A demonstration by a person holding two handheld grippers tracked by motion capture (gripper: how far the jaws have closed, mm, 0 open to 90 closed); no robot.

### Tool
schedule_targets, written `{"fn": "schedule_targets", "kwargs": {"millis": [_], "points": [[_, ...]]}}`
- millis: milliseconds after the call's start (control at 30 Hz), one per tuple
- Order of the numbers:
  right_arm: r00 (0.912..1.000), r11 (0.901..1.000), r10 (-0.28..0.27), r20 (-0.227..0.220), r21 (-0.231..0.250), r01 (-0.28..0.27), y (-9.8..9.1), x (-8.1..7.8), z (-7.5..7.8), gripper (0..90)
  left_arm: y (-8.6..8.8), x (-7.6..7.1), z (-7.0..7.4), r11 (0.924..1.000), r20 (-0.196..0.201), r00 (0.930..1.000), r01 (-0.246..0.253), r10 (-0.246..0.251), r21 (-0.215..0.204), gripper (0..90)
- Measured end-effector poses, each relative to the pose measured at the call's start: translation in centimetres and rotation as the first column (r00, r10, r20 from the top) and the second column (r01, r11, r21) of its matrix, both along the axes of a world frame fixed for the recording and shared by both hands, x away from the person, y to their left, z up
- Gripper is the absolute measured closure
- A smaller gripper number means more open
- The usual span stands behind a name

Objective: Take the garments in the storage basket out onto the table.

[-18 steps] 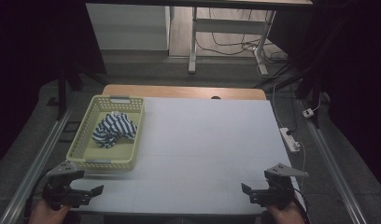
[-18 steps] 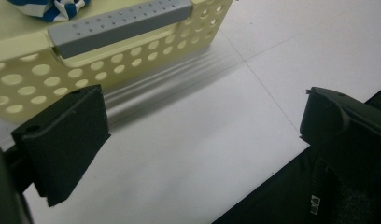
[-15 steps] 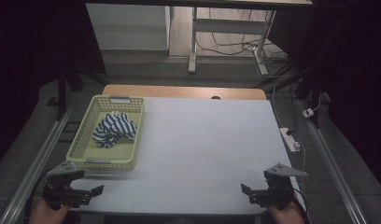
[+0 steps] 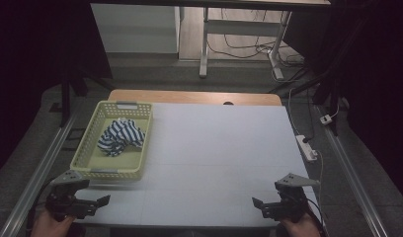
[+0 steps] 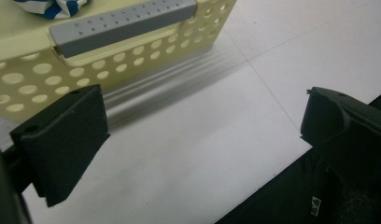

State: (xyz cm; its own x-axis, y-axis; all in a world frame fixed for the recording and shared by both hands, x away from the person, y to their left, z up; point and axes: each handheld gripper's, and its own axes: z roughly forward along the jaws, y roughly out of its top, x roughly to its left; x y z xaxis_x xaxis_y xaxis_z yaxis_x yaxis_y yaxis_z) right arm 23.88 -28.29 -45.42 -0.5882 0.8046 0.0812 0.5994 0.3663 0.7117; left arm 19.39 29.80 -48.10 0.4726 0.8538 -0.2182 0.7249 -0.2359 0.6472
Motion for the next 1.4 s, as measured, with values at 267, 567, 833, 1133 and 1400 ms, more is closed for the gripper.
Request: {"fn": "schedule_targets", "kwargs": {"millis": [267, 567, 833, 1133, 1400], "points": [[1.0000, 1.0000, 0.002, -0.005, -0.004, -0.002, 0.1, 0.0, 0.0, 2.1, 0.0, 0.1, 0.0, 1.0000, -0.005, 1.0000, -0.001, 0.001, -0.001, 0.0], [0.9999, 0.9999, 0.007, -0.011, -0.012, -0.007, 0.1, 0.1, -0.1, 2.1, -0.2, 0.1, 0.8, 0.9996, 0.055, 0.9985, 0.012, -0.011, -0.026, 0.0], [0.9998, 0.9998, 0.007, -0.020, -0.016, -0.008, 0.2, 0.1, -0.1, 2.1, -0.4, 0.7, 1.4, 0.9987, 0.086, 0.9961, 0.024, -0.020, -0.045, 0.0], [0.9996, 0.9997, 0.012, -0.025, -0.021, -0.013, 0.2, 0.1, -0.2, 2.2, -1.0, 1.7, 1.8, 0.9983, 0.091, 0.9947, 0.051, -0.048, -0.029, 0.0], [0.9995, 0.9997, 0.013, -0.029, -0.022, -0.014, 0.2, 0.2, -0.2, 2.3, -1.0, 2.9, 1.9, 0.9968, 0.094, 0.9936, 0.067, -0.063, -0.043, 0.0]]}}
